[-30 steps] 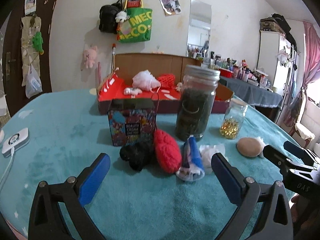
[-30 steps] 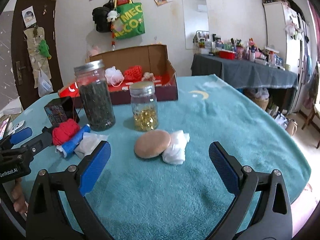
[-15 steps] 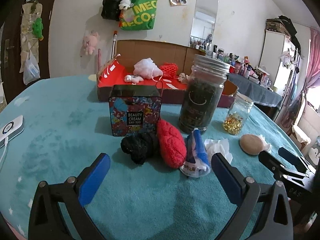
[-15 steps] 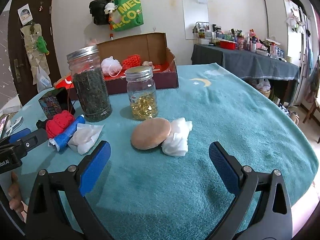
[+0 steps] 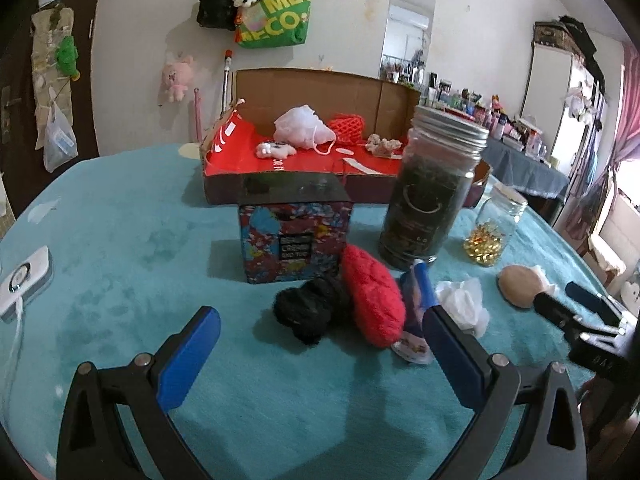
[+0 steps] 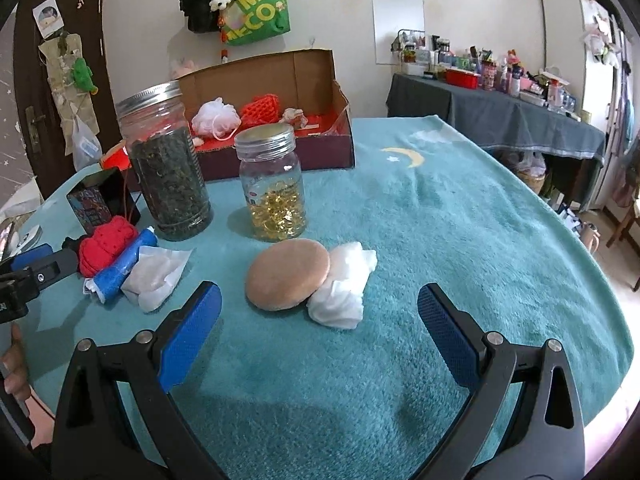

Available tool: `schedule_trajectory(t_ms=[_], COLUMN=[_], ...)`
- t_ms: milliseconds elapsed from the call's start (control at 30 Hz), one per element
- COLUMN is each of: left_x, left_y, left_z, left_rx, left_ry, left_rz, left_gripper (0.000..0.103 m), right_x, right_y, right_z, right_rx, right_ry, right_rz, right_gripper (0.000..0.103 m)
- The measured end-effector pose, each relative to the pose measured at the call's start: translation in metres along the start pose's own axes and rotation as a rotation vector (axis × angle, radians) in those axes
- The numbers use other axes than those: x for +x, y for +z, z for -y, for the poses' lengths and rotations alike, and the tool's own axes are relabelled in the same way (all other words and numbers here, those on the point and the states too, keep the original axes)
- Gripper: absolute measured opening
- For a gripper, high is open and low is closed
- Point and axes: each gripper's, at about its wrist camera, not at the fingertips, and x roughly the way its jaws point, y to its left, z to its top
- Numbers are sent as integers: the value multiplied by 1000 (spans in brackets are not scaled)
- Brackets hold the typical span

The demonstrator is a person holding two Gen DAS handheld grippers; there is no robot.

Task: Organize soft objects
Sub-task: 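Grasp the white tissue with the right tool while the left tool grasps the black fuzzy hair tie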

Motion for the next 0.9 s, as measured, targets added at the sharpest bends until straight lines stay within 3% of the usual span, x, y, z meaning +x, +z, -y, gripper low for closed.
schedule_trajectory(t_ms=[267, 400, 600, 733, 800, 867, 900], left_x=[6, 13, 20, 32, 39, 43, 42], left_y=[5, 7, 13, 15, 15, 14, 13], left_z=[-24, -31, -32, -26, -23, -20, -19], left_rx=[42, 60, 99, 135, 140, 149, 155], left_ry=[45, 11, -29, -60, -90, -112, -122], left_rz=[-37, -87, -123, -161, -184, -187, -180], left_gripper=[102, 93, 92, 78, 64, 49, 37], right_x=[3, 4, 4, 8, 10, 11, 14], right_y=[9, 12, 7, 2, 3, 6, 7], right_z=[27, 41, 52, 49, 45, 43, 41], right_rx=[53, 85, 77, 50, 36, 34, 30], right_ry=[28, 42, 44, 55, 65, 105, 126], right_rz=[-27, -36, -64, -90, -88, -88, -95], right_gripper=[100, 100, 98, 87, 76, 49, 42])
